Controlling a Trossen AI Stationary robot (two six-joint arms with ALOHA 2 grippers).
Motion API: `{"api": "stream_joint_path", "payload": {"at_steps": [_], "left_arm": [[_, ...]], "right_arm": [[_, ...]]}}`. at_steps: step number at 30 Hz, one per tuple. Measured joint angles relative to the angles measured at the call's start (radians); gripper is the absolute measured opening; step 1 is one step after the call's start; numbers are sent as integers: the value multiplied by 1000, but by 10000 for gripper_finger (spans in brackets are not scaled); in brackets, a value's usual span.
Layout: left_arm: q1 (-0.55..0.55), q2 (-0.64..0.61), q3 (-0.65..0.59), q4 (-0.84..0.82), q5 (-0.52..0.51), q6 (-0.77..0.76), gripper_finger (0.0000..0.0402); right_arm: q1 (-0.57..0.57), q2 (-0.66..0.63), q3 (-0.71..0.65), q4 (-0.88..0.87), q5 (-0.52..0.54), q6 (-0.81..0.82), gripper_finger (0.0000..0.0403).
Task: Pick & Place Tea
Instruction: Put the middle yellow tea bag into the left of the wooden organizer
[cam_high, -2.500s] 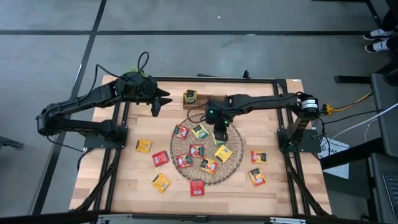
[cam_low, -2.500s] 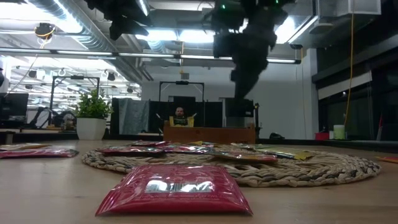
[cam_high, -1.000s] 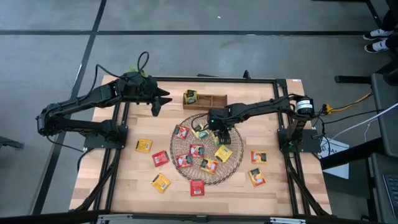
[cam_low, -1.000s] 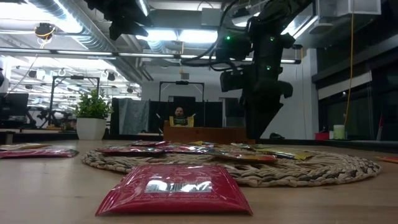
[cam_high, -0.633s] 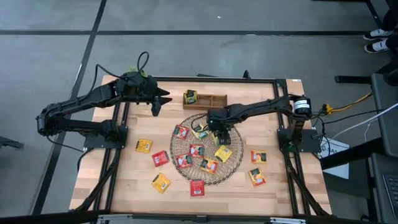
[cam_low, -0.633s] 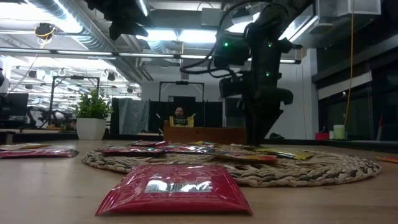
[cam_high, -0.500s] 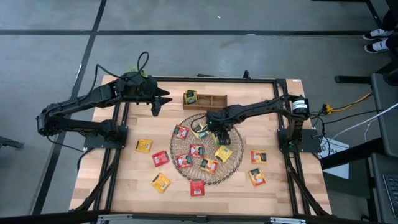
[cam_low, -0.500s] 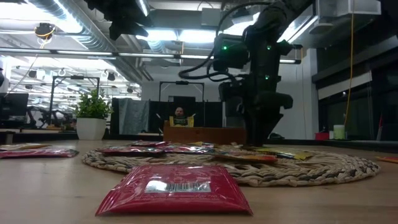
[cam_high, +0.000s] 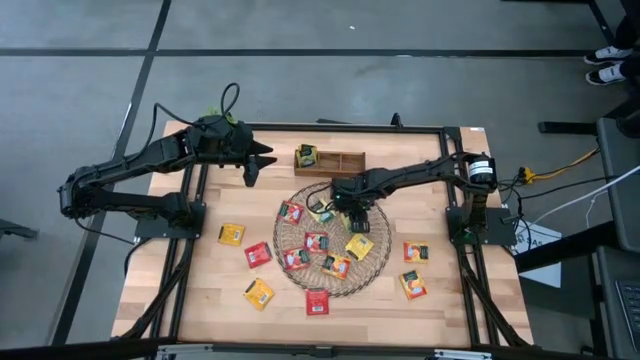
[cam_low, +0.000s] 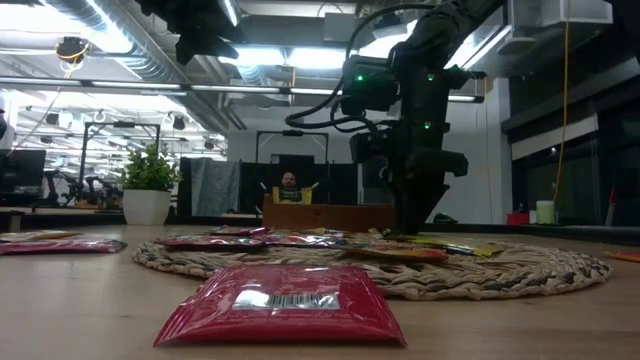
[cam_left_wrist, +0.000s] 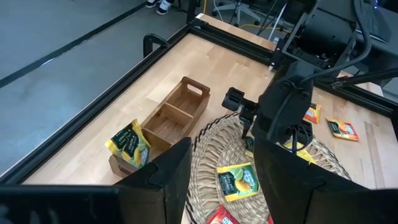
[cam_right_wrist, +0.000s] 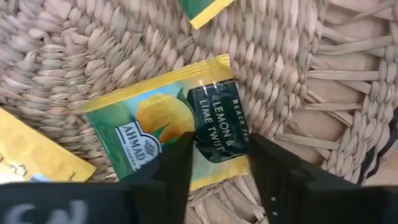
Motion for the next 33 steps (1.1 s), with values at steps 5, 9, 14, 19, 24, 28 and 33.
{"api": "stream_joint_path", "payload": {"at_steps": [5,9,14,19,24,28,33], "left_arm": [[0,0,0,0,0,0,169],[0,0,0,0,0,0,169],[0,0,0,0,0,0,169],[0,0,0,0,0,0,169],[0,0,0,0,0,0,169],[0,0,0,0,0,0,169],[0,-9,0,-2,8,-7,169]], "right_arm": [[1,0,-1,-2,-4,-1,61],[1,0,-1,-3,-11,-1,14],[1,2,21,-20,-10,0,11],[0,13,107,-81,52,-1,4],[0,10,235,-143,192,-1,6],[0,8,332,-143,306,-4,3],[-15,7,395,-87,434,-31,4]]}}
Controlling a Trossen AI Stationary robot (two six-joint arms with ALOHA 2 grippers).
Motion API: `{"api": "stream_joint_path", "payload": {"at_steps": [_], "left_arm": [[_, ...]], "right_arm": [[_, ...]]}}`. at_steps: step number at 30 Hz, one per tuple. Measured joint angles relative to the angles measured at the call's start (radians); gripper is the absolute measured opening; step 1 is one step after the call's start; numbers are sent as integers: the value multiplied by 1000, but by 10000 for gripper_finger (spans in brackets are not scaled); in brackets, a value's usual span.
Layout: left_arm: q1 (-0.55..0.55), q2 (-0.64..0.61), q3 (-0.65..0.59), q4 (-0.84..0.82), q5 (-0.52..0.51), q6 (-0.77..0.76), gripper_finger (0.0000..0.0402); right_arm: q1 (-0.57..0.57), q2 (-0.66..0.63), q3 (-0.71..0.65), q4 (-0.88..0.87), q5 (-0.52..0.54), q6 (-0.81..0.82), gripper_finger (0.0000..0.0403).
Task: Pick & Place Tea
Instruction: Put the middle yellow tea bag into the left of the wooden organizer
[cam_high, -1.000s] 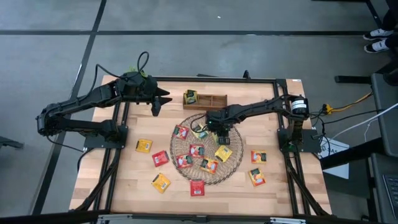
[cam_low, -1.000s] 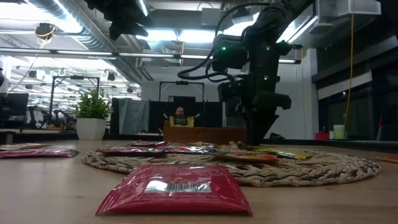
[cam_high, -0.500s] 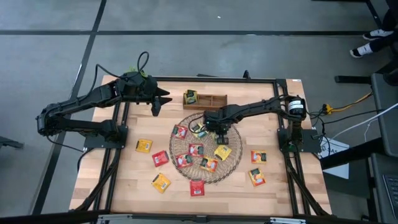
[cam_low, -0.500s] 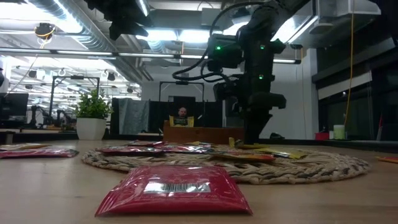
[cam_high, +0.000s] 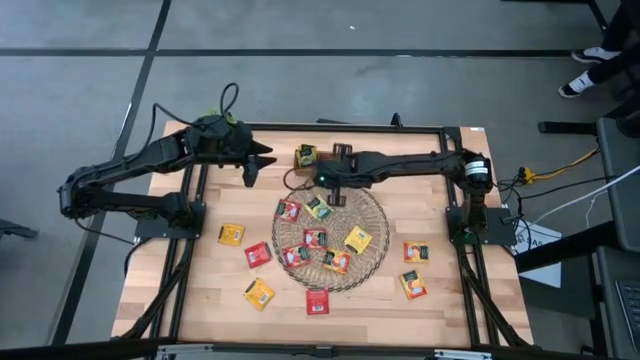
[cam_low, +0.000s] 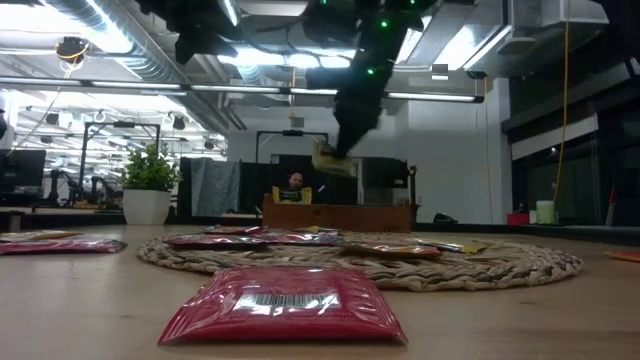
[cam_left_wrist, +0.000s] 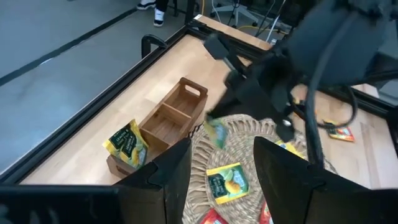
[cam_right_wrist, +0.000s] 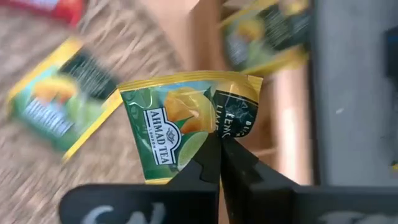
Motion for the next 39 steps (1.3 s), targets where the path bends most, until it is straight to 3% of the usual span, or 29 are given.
{"api": "stream_joint_path", "payload": {"at_steps": [7,20,39], "left_arm": [[0,-58,0,-74,-8,31,169],[2,-143,0,-61,-21,51,169],[2,-152,0,-57,-30,50,169]], "right_arm": [[-56,4,3,104,22,-44,4],[-99,62,3,327,48,-241,3],[-108,194,3,432,141,-339,3]]}}
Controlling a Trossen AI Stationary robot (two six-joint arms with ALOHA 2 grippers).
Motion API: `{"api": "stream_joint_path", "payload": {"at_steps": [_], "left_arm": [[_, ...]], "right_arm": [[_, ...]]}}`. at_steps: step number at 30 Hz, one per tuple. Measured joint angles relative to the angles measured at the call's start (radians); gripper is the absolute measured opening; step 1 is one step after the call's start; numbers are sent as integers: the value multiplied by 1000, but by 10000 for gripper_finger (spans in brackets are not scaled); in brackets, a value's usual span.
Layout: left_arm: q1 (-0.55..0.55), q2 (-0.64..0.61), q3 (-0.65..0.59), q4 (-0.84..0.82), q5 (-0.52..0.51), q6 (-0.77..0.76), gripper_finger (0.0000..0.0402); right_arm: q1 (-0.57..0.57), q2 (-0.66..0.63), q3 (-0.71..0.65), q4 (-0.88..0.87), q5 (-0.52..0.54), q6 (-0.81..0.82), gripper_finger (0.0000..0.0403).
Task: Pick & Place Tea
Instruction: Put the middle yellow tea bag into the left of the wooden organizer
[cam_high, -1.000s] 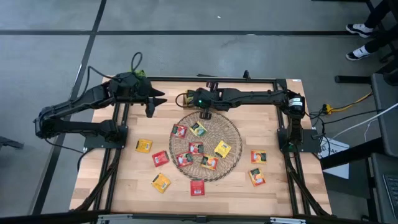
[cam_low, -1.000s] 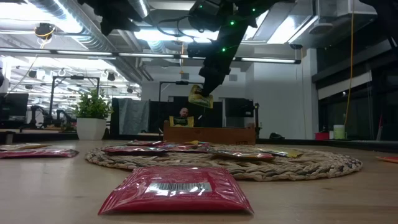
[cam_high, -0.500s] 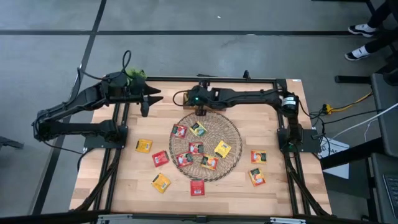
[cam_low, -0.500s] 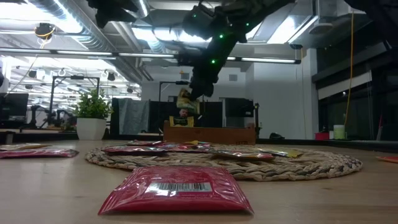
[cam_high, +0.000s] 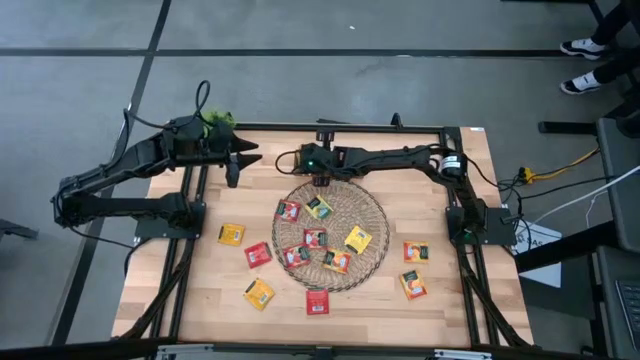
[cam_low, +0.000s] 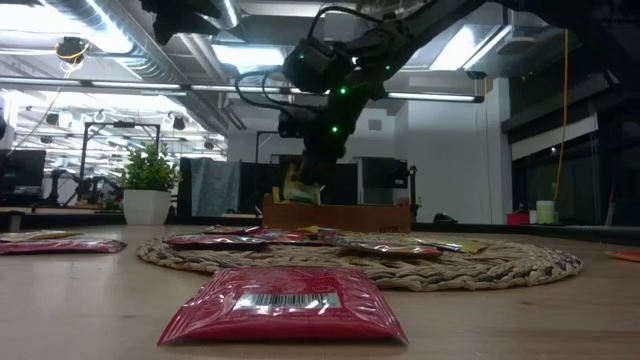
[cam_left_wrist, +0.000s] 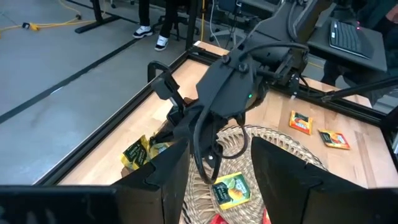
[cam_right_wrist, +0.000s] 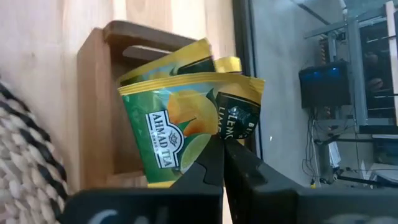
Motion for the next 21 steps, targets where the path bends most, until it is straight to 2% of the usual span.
{"api": "stream_joint_path", "payload": {"at_steps": [8,21], "left_arm": [[0,0,0,1,-24,1,169],[0,0,0,1,-26,0,169]], "right_arm": [[0,-1,0,76,2,-1,3],[-3,6,0,81,-7,3,3]]}}
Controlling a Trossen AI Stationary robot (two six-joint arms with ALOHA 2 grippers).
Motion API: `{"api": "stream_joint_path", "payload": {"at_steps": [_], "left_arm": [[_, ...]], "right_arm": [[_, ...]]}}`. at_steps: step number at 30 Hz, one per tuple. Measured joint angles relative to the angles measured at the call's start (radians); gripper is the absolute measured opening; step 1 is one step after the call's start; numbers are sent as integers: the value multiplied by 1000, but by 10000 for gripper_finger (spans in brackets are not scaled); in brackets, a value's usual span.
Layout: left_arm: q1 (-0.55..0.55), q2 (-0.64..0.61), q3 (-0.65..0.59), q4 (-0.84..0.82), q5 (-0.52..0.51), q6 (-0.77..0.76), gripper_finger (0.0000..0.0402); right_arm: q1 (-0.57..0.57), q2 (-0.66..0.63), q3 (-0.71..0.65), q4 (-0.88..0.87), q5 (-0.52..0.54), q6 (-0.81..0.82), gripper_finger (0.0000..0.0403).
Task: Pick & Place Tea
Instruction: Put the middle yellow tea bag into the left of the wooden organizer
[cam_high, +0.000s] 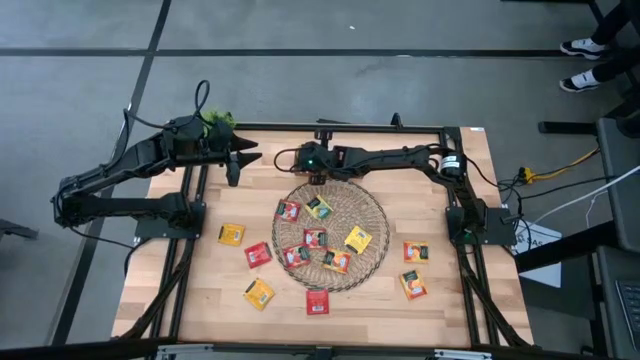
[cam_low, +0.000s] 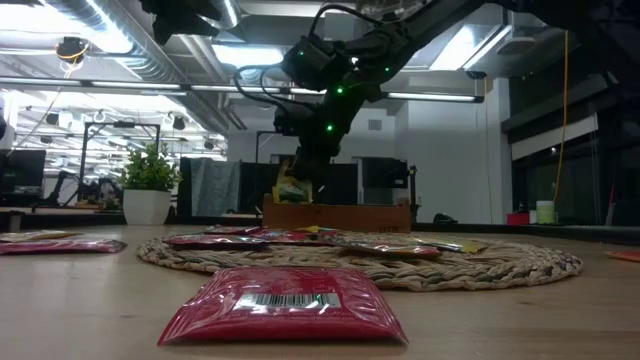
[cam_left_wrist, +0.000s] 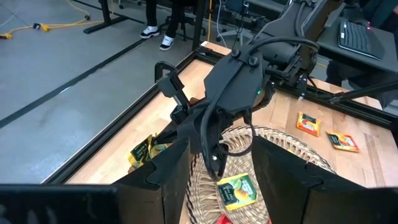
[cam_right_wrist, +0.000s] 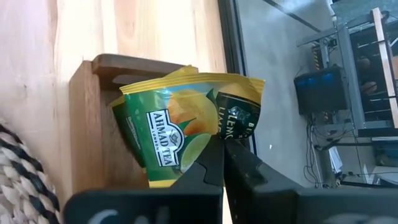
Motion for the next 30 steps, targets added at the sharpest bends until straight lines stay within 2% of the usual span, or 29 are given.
{"api": "stream_joint_path", "payload": {"at_steps": [27,30], "left_arm": [[0,0,0,1,1,-9,169],[0,0,0,1,1,-9,169]], "right_arm": [[-29,0,0,30,-28,1,3],[-35,0,0,30,-28,1,13]]}}
